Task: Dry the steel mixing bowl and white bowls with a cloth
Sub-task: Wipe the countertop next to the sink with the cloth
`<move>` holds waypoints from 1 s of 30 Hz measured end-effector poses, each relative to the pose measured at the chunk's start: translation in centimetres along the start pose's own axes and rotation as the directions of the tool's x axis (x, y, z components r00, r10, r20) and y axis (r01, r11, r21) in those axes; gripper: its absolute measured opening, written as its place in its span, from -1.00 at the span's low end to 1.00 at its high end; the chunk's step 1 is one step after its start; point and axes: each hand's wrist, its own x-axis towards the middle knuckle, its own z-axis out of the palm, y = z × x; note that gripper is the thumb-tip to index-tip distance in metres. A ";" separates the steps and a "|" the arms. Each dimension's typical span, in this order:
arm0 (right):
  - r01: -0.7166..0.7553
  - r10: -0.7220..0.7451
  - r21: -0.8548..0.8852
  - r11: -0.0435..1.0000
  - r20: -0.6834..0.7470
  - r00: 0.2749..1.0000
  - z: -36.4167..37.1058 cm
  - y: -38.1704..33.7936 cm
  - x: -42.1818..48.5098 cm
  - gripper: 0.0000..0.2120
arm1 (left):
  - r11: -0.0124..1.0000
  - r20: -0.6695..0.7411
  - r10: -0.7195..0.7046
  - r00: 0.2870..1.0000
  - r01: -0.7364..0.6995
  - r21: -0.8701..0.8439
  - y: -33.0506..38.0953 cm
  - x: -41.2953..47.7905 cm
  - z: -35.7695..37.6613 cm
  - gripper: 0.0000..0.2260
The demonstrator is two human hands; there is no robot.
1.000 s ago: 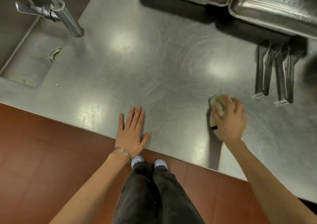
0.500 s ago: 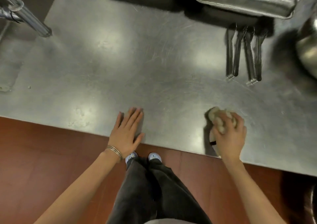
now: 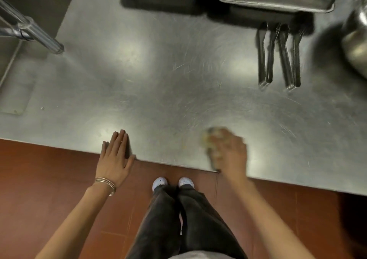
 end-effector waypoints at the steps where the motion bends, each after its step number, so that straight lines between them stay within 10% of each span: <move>1: -0.146 0.141 -0.060 0.988 -0.071 0.987 -1.4 2.8 0.3 -0.71 | 1.000 -0.002 -0.018 1.000 0.018 -0.008 0.3 0.1 0.2 -0.32; 5: -0.386 0.355 -0.103 0.917 -0.234 0.905 0.2 1.7 2.4 -0.61 | 0.998 -0.009 -0.048 0.999 0.048 -0.034 0.8 0.2 0.9 -0.30; 13: 0.301 -0.300 0.055 0.952 -0.024 0.954 5.2 -16.3 4.2 -0.66 | 1.000 -0.045 -0.022 0.999 0.022 0.006 -6.3 -0.7 -1.0 -0.37; 21: -0.402 0.370 -0.104 0.910 -0.235 0.899 4.9 -7.4 7.7 -0.63 | 0.991 0.023 0.131 0.991 -0.132 0.035 -10.5 1.4 -2.0 -0.43; 26: 0.101 -0.110 -0.069 0.992 -0.133 0.985 12.1 -25.8 6.8 -0.53 | 0.981 -0.005 0.195 0.981 -0.195 0.008 -13.6 1.1 -2.3 -0.46; 30: 0.439 -0.438 0.015 0.899 -0.030 0.898 12.3 -28.9 7.8 -0.50 | 0.998 -0.060 0.065 0.996 -0.066 -0.019 -19.5 1.0 -3.5 -0.45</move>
